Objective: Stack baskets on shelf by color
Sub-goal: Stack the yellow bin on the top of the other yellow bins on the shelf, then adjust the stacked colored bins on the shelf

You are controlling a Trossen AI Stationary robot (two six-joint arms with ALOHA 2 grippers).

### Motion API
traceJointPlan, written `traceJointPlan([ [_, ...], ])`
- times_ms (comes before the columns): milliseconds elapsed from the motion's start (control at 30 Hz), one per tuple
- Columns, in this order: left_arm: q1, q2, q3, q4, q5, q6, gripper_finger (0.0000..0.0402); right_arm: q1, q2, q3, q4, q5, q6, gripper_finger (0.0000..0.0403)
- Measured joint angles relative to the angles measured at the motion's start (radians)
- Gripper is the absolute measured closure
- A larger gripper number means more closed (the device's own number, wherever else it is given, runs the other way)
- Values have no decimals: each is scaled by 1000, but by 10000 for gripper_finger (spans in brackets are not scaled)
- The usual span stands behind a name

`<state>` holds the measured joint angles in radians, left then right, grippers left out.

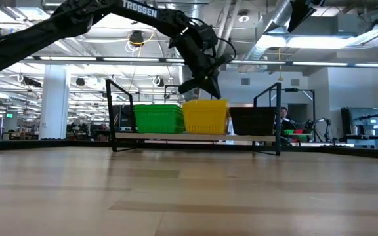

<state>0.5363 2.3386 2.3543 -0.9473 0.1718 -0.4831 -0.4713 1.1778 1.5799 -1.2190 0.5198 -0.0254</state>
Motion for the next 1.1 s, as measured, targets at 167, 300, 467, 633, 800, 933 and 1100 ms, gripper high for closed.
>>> traceJointPlan([
  [167, -7, 10, 0, 49, 4, 19, 401, 0, 0, 0, 0, -1, 0, 392],
  [300, -10, -28, 2, 98, -1, 21, 401, 0, 0, 0, -10, -1, 0, 392],
  [467, -15, -83, 0, 74, -18, 29, 401, 0, 0, 0, -33, -2, 2, 392],
  [633, -77, -168, 0, 22, -129, 92, 401, 0, 0, 0, -32, -3, 2, 392],
  [800, -117, -191, 0, -38, -296, 111, 401, 0, 0, 0, -31, -3, 28, 392],
  [933, -115, -166, -1, -78, -251, 50, 401, 0, 0, 0, -31, -3, 34, 392],
  [1100, -118, -110, -5, -150, -231, 18, 401, 0, 0, 0, -30, -5, 36, 392],
])
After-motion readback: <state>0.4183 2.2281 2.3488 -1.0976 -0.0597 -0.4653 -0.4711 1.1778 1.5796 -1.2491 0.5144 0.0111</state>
